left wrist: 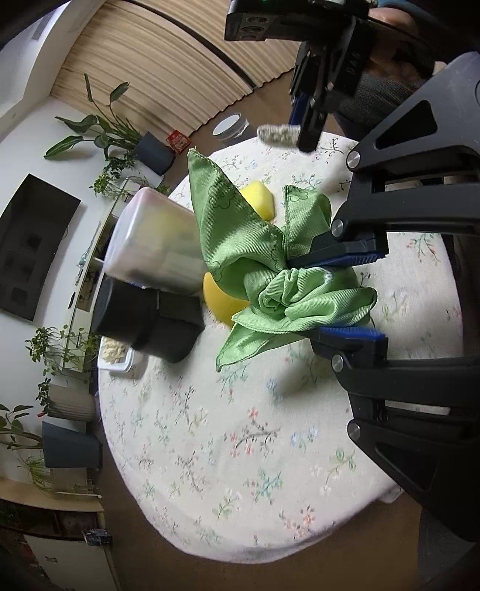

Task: Organize soft objects
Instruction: 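Lift the scrunchie and knitted pad and carry them toward the white tray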

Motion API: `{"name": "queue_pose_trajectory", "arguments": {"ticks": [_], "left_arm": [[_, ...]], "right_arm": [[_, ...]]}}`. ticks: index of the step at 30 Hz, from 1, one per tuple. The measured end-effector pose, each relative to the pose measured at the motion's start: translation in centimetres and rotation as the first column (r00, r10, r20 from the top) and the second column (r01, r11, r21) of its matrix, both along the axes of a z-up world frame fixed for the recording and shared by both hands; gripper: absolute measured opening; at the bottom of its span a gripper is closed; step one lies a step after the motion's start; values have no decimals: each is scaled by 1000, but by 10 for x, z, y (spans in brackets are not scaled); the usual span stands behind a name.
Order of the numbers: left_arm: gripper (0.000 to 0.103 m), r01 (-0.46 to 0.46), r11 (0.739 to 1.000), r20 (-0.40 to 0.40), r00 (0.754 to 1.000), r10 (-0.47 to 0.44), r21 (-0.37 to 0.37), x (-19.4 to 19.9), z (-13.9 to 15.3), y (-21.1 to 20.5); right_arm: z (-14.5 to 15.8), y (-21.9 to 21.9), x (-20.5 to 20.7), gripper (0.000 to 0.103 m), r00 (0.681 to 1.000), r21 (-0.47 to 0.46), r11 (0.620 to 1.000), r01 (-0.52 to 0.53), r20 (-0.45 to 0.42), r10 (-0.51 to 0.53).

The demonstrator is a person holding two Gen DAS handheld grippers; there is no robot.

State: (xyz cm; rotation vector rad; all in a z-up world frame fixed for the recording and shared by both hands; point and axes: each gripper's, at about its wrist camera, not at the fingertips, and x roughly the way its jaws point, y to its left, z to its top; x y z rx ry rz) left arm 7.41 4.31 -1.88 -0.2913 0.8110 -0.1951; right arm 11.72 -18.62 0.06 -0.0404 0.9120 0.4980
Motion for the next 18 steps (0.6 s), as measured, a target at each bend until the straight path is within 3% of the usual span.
{"name": "queue_pose_trajectory", "arguments": {"ticks": [11,18], "left_arm": [[23,-121,991,31,992,119,66,2,23,71],[23,-257,950,70,966,248,177,28,56,159]], "right_arm": [[23,-82,14,32,988,-22,988,151,33,-150],[38,-175,55,32,945,-73,943,324,62,-320]]}}
